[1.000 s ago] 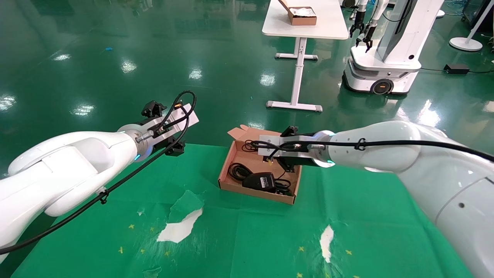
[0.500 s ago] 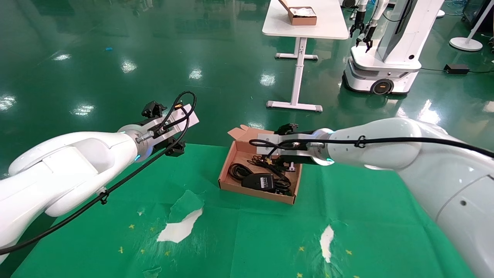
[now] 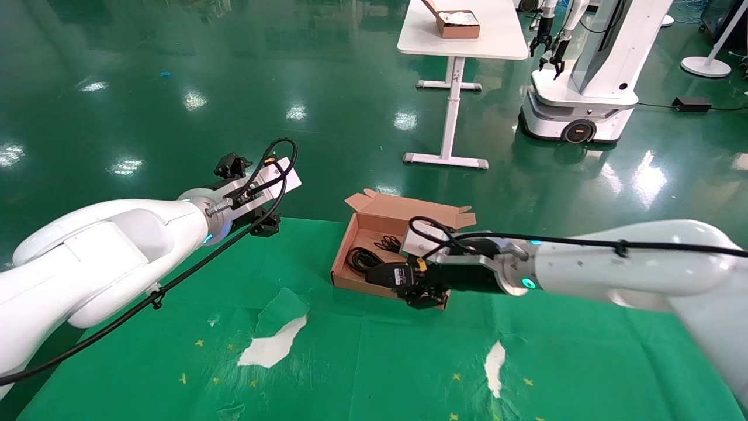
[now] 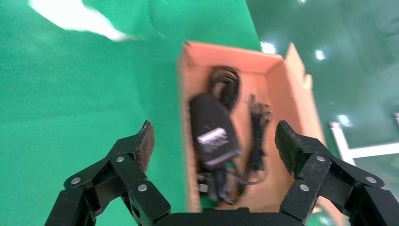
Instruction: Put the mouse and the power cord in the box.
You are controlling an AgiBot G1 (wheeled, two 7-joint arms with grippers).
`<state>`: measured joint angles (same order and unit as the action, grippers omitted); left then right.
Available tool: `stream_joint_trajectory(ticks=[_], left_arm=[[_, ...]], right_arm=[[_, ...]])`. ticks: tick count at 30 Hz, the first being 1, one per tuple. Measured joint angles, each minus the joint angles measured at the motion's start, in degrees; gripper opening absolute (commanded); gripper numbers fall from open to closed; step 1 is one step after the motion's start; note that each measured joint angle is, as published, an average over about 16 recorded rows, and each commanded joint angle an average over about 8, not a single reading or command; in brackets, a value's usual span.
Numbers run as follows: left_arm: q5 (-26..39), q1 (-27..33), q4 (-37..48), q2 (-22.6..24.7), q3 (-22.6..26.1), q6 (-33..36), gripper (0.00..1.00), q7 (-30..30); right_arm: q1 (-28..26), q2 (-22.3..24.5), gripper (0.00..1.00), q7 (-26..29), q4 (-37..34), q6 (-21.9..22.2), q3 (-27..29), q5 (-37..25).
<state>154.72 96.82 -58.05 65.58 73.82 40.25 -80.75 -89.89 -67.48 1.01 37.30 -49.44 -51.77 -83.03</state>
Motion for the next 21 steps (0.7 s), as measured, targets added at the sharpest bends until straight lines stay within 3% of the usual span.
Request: stream_joint_trajectory(ticks=[15,21], left_arm=[[-0.16,-0.05,-0.02,-0.04,-0.08,0.06,1.00,0.10],[-3.39,-1.06,-0.46,-0.92,-1.73,1.35,1.00,2.10]], right_arm=[[9.66,11.07,1.00,3.32,12.37,-12.36,12.19,14.04],[13.43,15.39,1.00,4.62,17.20,-17.19,16.95,19.52]])
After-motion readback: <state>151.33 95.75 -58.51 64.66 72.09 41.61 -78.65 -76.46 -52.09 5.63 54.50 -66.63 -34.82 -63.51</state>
